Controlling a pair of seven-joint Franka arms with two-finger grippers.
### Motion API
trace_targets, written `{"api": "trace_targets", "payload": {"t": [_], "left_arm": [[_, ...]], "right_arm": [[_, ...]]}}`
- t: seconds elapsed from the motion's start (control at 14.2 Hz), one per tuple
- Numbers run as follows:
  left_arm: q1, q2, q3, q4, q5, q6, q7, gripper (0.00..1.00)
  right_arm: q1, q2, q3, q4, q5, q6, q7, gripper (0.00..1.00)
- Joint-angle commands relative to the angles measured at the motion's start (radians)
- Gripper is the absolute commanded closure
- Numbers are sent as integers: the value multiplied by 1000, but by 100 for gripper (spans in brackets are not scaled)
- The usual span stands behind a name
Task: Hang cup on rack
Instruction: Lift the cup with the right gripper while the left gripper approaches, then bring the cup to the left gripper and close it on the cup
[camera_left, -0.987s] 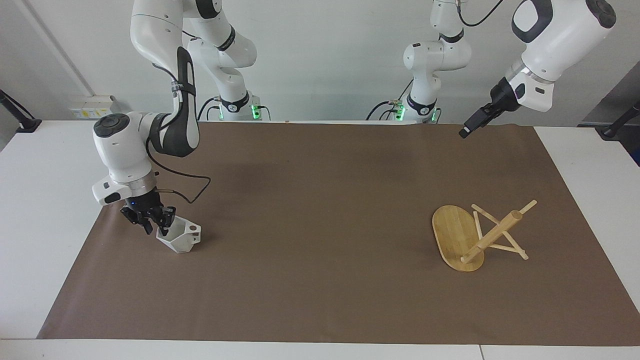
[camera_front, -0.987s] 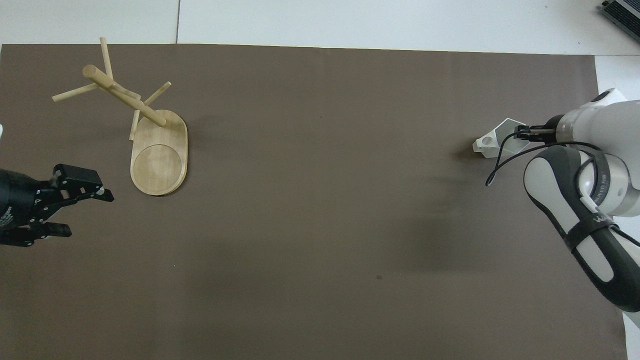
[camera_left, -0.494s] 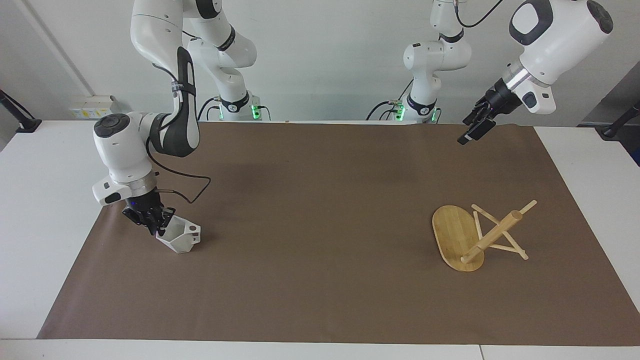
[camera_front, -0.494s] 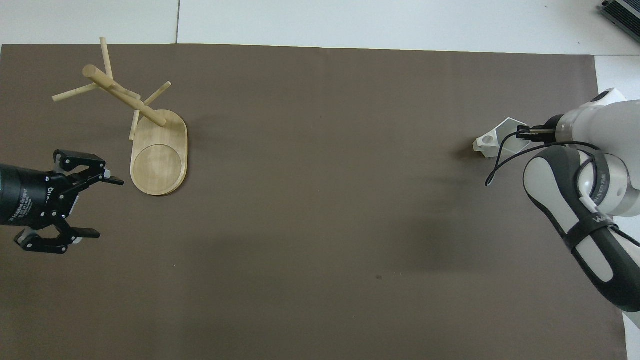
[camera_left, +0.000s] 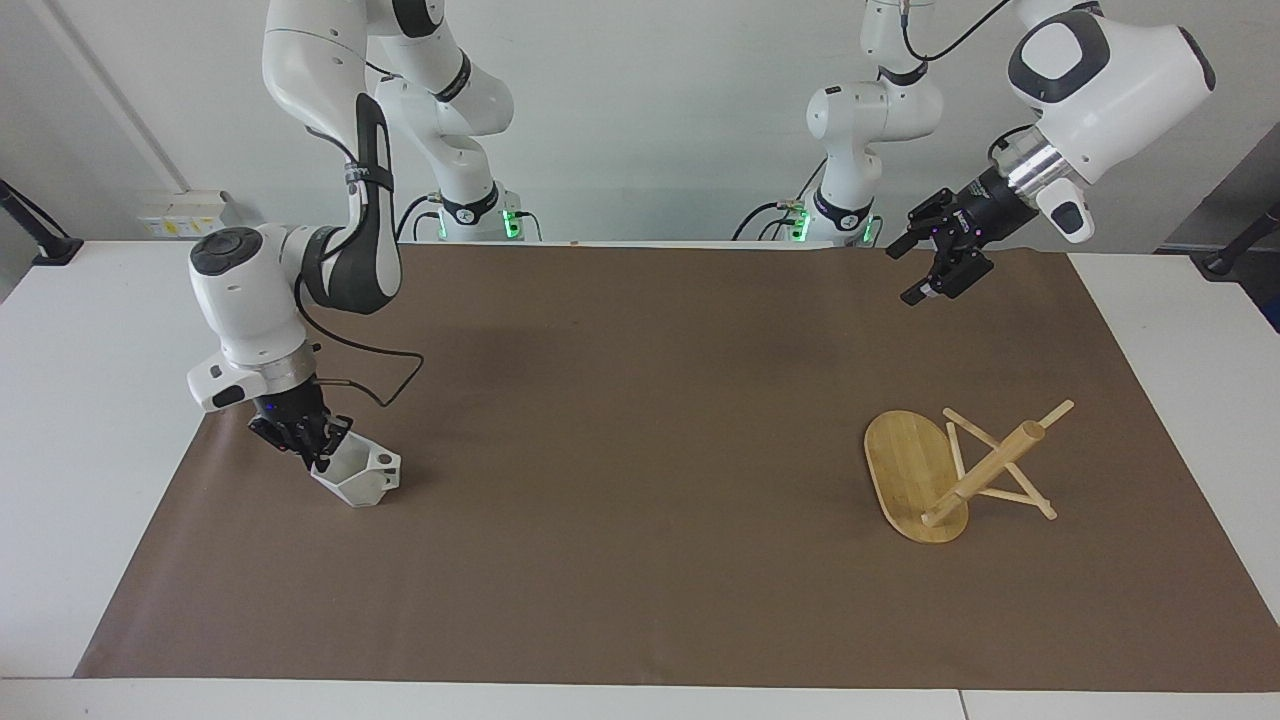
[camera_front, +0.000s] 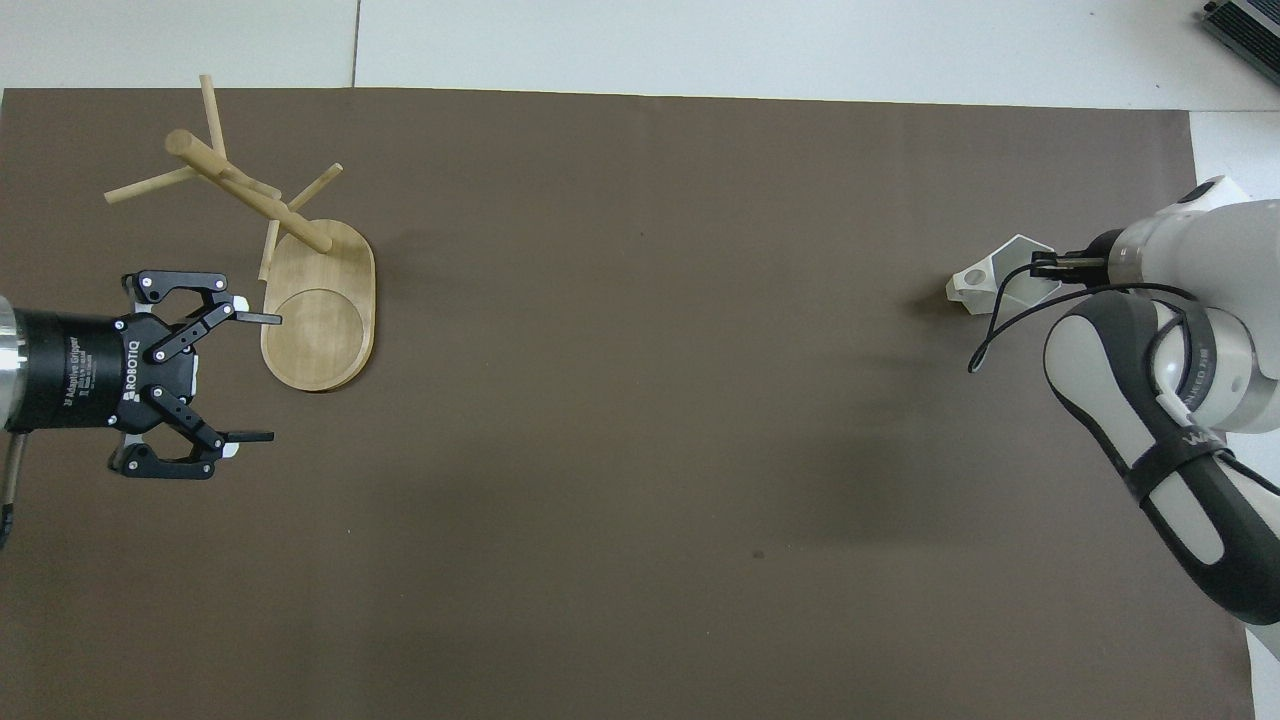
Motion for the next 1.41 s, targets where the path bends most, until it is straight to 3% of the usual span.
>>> {"api": "trace_targets", "payload": {"t": [0.0, 0.56, 0.85, 1.06, 1.13, 1.34], "left_arm": [[-5, 1, 0, -19, -84, 38, -51, 0], [-12, 10, -1, -19, -228, 69, -84, 0], [-70, 35, -1, -20, -273, 128, -111, 0], [-114, 69, -1, -22, -300, 184, -131, 0], [-119, 75, -3, -20, -305, 187, -134, 0], [-121, 92, -3, -20, -375, 199, -137, 0]], "right_arm": [[-5, -3, 7, 1, -1, -5, -10, 92], [-5, -6, 10, 24, -3, -42, -12, 100], [-5, -16, 65, 130, -2, -192, -10, 100], [-3, -42, 143, 142, 2, -235, -10, 100], [-3, -52, 169, 142, 40, -235, -6, 100], [-2, -63, 252, 145, 346, -226, 13, 100]]}}
